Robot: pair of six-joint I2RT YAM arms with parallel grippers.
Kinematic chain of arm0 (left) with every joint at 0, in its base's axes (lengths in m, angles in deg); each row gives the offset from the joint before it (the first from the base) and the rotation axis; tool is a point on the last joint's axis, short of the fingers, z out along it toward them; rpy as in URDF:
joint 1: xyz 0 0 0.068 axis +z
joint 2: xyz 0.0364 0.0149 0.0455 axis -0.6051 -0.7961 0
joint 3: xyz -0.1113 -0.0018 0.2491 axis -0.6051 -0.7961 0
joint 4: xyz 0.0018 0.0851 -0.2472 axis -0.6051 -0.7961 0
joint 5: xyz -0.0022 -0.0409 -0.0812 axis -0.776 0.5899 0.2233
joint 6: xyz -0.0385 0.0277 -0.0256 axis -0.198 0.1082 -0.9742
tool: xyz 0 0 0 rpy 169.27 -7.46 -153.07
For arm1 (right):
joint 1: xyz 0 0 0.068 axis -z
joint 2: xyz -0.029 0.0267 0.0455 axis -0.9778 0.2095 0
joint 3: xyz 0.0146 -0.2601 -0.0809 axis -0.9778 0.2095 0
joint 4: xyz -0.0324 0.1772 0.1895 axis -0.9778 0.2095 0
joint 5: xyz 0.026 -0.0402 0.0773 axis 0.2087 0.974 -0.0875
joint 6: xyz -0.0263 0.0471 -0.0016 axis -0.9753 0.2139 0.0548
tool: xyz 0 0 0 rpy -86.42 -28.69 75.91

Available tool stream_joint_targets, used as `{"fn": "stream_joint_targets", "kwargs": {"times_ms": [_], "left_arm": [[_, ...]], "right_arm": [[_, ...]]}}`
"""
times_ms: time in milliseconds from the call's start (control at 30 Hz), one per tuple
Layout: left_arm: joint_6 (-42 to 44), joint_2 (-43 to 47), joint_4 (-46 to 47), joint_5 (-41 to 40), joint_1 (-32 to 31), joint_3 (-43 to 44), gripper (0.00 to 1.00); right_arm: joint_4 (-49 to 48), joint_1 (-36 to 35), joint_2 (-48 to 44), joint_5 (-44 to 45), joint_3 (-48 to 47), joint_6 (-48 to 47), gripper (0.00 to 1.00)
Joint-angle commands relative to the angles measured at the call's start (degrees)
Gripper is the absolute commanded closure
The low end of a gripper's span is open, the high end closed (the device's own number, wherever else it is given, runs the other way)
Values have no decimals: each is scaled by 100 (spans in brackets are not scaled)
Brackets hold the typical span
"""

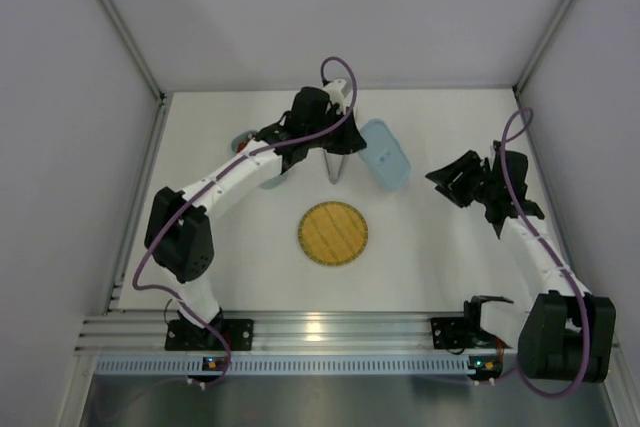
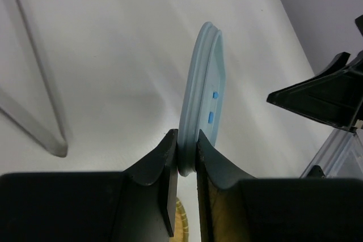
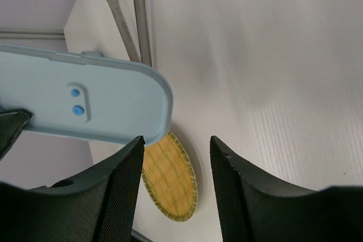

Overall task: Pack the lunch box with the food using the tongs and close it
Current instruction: Pick up the box lid from the center of the board, then close the box lid on the packing box.

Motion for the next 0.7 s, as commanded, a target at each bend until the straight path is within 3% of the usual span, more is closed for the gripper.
{"fn": "stream_joint_targets", "kwargs": {"times_ms": [0,133,167,300,400,600,667], "left_arm": [[581,689,-224,-268,299,393,100],[1799,1171,-707,-1751,511,411,100],[2074,1234,-709,-2486,502,341,100],[3234,1410,-244,-4184,520,-150,100],[4112,1585,283,-4627,555,-633,100],[5063,1867,1706,-4901,853,-1584,100],[5143,1850,1787,-4788,967,-1751,100]], "right_arm": [[-139,-100,-203,-26,-370,-150,50],[-235,-153,-168,-140,-441,-202,50],[-236,-196,-142,-149,-476,-246,50],[-148,-572,60,-131,-695,-334,50],[-113,-689,148,-114,-766,-387,50],[-183,-794,263,-131,-749,-431,50],[-218,-838,307,-122,-731,-422,50]]}}
